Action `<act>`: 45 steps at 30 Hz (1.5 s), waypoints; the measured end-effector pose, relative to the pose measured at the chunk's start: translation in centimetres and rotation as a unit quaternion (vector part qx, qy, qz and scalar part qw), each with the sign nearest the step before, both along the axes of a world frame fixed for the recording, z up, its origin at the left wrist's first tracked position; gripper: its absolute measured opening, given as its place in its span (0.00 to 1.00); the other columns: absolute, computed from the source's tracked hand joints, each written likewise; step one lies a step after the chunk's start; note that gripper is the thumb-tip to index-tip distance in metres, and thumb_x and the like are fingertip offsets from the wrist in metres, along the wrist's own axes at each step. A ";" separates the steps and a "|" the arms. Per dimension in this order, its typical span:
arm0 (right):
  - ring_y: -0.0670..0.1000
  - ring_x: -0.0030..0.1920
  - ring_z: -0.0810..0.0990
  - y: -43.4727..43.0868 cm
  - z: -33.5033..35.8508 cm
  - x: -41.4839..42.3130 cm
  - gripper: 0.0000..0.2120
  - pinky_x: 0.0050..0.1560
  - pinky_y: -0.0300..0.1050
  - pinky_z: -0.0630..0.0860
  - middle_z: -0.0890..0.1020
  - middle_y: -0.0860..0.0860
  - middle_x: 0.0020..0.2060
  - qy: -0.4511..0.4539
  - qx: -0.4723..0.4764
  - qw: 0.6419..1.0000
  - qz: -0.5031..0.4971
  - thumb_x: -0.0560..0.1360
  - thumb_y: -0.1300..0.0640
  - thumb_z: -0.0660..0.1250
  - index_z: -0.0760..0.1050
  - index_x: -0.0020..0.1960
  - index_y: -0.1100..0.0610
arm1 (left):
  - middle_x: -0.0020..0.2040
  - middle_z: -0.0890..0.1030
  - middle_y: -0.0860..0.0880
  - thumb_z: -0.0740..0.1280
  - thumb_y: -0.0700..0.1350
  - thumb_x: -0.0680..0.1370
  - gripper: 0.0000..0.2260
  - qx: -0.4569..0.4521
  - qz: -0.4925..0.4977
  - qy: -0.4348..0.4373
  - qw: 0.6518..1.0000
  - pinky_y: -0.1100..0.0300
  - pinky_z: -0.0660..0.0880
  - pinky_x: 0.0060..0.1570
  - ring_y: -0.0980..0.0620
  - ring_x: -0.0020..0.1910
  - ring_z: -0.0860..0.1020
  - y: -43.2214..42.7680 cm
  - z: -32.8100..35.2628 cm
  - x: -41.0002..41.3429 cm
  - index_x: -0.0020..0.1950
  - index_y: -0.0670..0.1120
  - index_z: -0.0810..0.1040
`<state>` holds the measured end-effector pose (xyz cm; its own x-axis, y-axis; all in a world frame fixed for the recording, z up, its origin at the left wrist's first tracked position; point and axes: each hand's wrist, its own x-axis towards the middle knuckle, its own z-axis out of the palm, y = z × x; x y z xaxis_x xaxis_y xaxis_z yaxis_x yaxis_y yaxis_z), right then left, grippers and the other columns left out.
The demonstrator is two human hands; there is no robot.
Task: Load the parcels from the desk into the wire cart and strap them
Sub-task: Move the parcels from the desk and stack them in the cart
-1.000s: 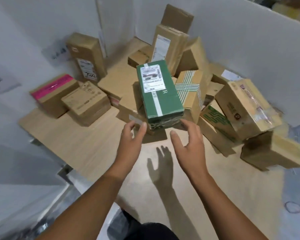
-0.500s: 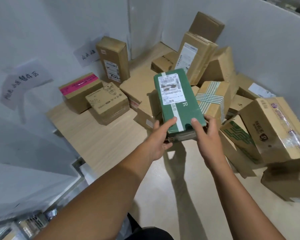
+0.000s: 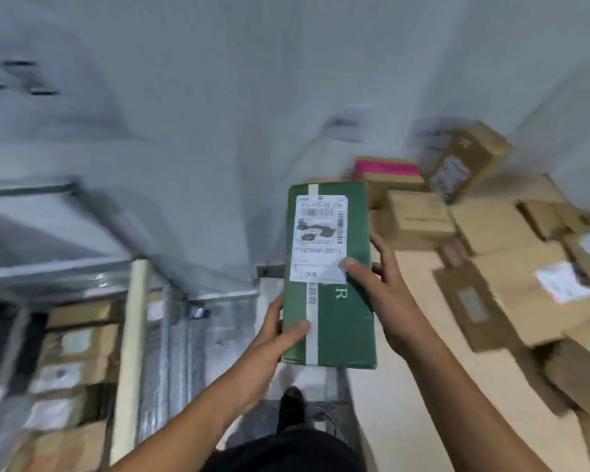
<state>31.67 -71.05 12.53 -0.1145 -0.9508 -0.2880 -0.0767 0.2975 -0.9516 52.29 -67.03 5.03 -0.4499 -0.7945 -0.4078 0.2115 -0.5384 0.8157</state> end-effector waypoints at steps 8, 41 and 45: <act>0.38 0.54 0.84 -2.9 -2.4 28.9 0.34 0.45 0.33 0.81 0.80 0.44 0.62 0.011 0.018 0.948 0.319 0.70 0.34 0.75 0.66 0.72 0.28 | 0.75 0.75 0.47 0.69 0.60 0.80 0.31 0.007 0.353 0.040 0.935 0.36 0.69 0.71 0.42 0.73 0.75 7.2 -1.3 21.2 0.81 0.57 0.63; 0.47 0.61 0.80 -21.2 -58.8 64.6 0.25 0.49 0.45 0.77 0.79 0.40 0.61 0.260 0.247 0.621 0.697 0.81 0.35 0.63 0.69 0.72 0.47 | 0.78 0.70 0.57 0.79 0.62 0.72 0.46 0.217 0.609 0.011 0.762 0.37 0.68 0.74 0.50 0.75 0.71 -0.4 -54.9 40.3 0.78 0.76 0.49; 0.45 0.58 0.85 -20.2 -62.2 63.7 0.37 0.58 0.46 0.82 0.81 0.49 0.66 0.194 0.271 0.625 0.706 0.76 0.36 0.70 0.65 0.78 0.54 | 0.80 0.67 0.57 0.79 0.63 0.72 0.43 0.224 0.626 -0.003 0.747 0.37 0.68 0.74 0.49 0.76 0.71 -0.7 -56.9 39.8 0.76 0.78 0.53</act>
<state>95.41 -91.28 -49.67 0.5678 0.0411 -0.8221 -0.8202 -0.0567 -0.5693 92.08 -67.73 -51.89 0.5343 -0.3750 -0.7575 0.7745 -0.1419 0.6165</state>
